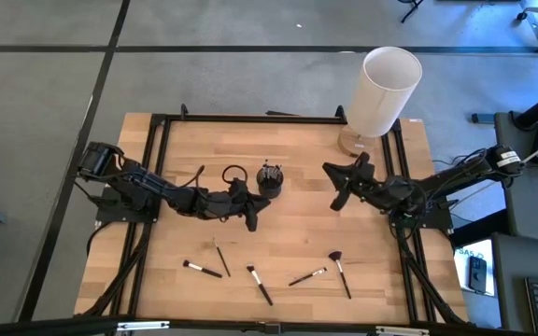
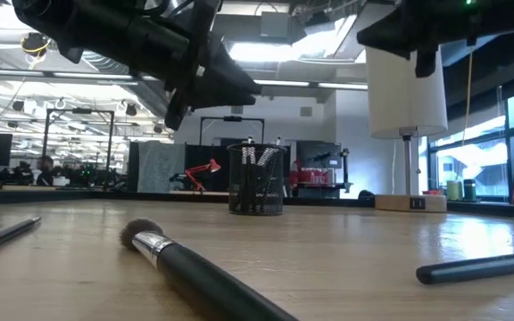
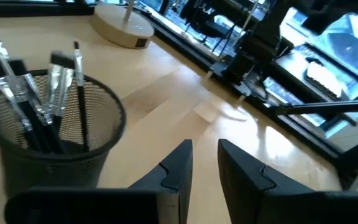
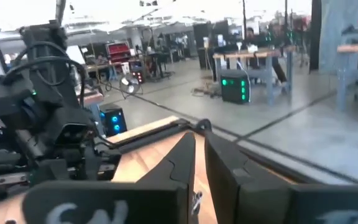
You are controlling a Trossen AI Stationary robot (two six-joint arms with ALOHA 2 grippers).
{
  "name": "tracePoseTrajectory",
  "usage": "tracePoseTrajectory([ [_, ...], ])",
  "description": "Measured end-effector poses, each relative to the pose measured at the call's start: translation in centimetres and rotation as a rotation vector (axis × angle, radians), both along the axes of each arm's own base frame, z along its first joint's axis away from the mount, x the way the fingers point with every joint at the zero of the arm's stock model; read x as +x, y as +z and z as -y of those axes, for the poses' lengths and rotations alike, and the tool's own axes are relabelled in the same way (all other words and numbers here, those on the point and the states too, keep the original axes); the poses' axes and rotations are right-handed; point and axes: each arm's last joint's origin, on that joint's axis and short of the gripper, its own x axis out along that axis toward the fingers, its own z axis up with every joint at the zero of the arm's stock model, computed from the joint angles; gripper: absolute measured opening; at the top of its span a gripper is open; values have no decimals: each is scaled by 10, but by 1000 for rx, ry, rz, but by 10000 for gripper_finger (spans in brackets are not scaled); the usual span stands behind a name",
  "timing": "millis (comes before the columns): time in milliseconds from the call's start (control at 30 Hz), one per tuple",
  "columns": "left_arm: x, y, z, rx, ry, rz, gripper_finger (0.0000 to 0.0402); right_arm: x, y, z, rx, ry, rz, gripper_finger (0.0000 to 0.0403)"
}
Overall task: Sort items
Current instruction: Put the powder brush into the organizer
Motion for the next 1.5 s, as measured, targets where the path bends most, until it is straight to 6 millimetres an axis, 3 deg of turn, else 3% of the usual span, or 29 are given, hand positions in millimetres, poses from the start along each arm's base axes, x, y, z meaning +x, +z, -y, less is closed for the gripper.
tracePoseTrajectory([
  [233,-2,-4,1,63,-11,-65,72,0,-1,-1,82,36,42,37],
  [433,-8,-6,12,41,-56,-120,72,3,-2,-7,53,251,20,37],
  [567,-26,-9,18,-101,-109,-271,72,4,-4,-9,42,320,-4,37],
  [700,-50,-9,26,-387,-206,-471,72,4,-9,-8,105,291,-18,37],
  [967,-84,-17,59,-685,-106,-805,60,5,-10,-5,160,278,-10,37],
  [1100,-84,9,70,-638,-147,-914,50,5,-10,-5,160,280,-10,37],
  [1233,-82,36,84,-466,-313,-930,47,5,-10,-5,158,279,-11,37],
  [1367,-87,32,103,-238,-499,-959,51,5,-10,-5,127,277,-25,37],
  [1500,-97,16,117,-104,-578,-1075,68,5,-10,-5,114,276,-31,37],
])
